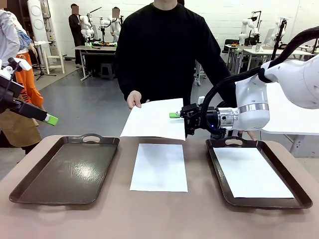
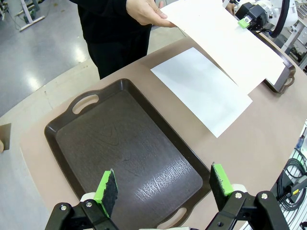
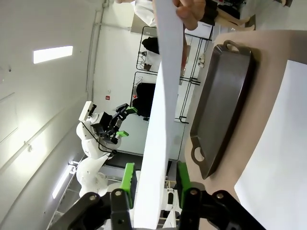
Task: Sort the A4 documents.
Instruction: Receive the A4 Paper.
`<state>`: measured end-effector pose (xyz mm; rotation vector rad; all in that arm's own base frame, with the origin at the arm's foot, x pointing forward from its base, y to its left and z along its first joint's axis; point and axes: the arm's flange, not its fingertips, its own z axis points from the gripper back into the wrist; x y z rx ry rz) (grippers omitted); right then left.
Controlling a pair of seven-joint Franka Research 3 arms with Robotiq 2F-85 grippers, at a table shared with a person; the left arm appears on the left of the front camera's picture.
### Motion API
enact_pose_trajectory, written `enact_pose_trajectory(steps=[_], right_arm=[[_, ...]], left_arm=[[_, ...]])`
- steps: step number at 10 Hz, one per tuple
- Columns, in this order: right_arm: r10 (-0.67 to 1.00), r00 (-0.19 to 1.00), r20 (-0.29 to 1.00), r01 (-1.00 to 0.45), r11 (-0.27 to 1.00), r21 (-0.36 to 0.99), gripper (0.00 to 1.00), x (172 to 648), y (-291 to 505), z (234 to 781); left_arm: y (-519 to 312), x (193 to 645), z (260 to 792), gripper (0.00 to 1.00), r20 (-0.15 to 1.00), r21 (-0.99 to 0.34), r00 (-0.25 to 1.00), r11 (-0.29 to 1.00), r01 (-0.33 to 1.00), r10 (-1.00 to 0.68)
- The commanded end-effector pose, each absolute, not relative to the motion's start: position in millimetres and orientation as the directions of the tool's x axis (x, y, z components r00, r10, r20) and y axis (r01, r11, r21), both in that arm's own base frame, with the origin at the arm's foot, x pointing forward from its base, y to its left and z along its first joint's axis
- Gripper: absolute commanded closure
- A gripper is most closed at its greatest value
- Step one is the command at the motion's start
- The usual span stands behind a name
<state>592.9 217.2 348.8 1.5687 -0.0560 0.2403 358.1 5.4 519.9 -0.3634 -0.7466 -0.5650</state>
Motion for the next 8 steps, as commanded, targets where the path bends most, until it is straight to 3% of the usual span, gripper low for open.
enact_pose_trajectory(steps=[1,2,3,4,8], right_arm=[[0.094,0.980,0.176,-0.175,-0.024,0.984,0.71,600.9,219.6,350.0],[0.091,0.980,0.175,-0.173,-0.024,0.985,1.00,601.8,218.6,350.2],[0.091,0.980,0.174,-0.173,-0.025,0.985,0.89,602.0,218.4,350.3],[0.093,0.981,0.173,-0.171,-0.025,0.985,1.00,602.3,218.1,350.5],[0.098,0.981,0.168,-0.166,-0.028,0.986,1.00,603.7,216.1,351.8]], left_arm=[[6.9,359.2,518.4,0.00,0.727,-0.119,0.593,0.788,0.605,-0.346],[6.9,359.2,518.4,0.00,0.727,-0.119,0.593,0.788,0.605,-0.346],[6.9,359.2,518.4,0.00,0.727,-0.119,0.593,0.788,0.605,-0.346],[6.9,359.2,518.4,0.00,0.727,-0.119,0.593,0.788,0.605,-0.346],[6.9,359.2,518.4,0.00,0.727,-0.119,0.593,0.788,0.605,-0.346]])
